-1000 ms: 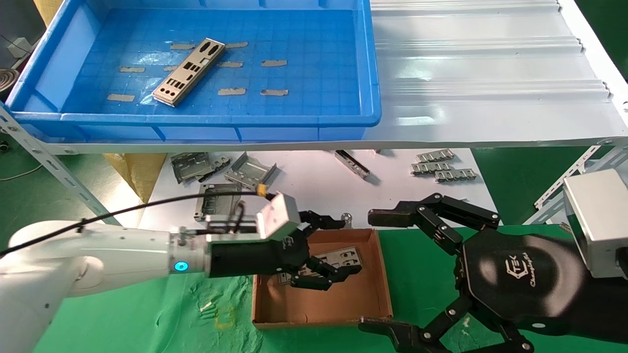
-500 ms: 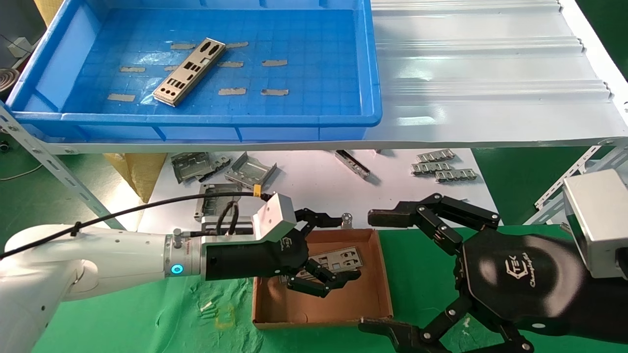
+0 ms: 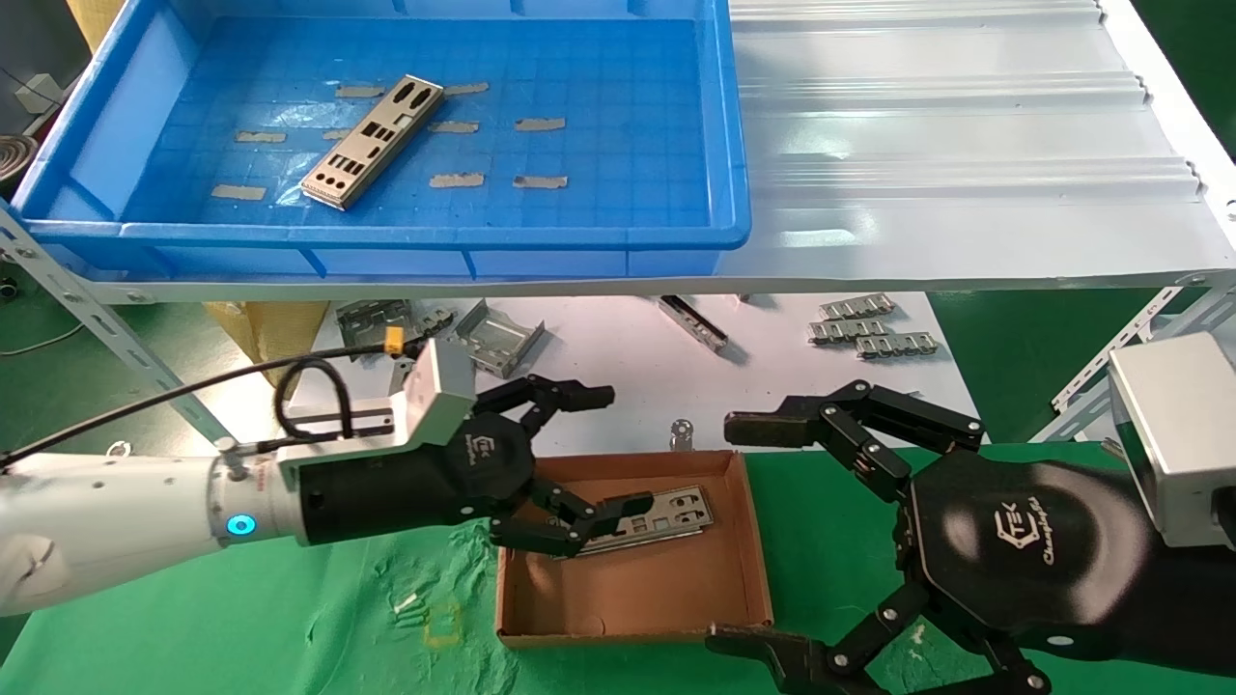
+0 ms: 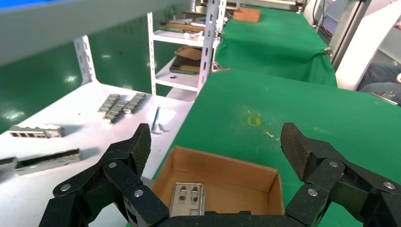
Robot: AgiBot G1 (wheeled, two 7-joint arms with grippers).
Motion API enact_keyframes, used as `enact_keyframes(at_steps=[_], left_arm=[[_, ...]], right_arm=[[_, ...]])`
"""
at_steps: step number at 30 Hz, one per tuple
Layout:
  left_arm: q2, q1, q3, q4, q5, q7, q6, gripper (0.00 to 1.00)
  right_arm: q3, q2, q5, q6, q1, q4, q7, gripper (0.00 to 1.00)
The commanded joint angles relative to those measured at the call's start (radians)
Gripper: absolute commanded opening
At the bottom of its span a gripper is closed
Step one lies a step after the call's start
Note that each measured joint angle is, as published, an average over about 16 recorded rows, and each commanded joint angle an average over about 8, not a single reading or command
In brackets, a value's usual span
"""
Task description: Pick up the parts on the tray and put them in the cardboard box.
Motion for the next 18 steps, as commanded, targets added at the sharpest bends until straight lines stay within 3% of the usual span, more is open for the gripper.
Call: enact_keyframes(at_steps=[1,18], left_arm=[[-0.023,0.012,-0.009,-0.035,-0.014,-0.019,0.003,1.0],[-0.215,0.115,-0.086,-0.334,-0.128,-0.181,0.026,1.0]], right_arm=[[0.0,0.0,0.0,0.0,0.0,0.0,0.0,1.0],[-0.001,0.0,0.0,0.0,0.0,0.0,0.0,1.0]])
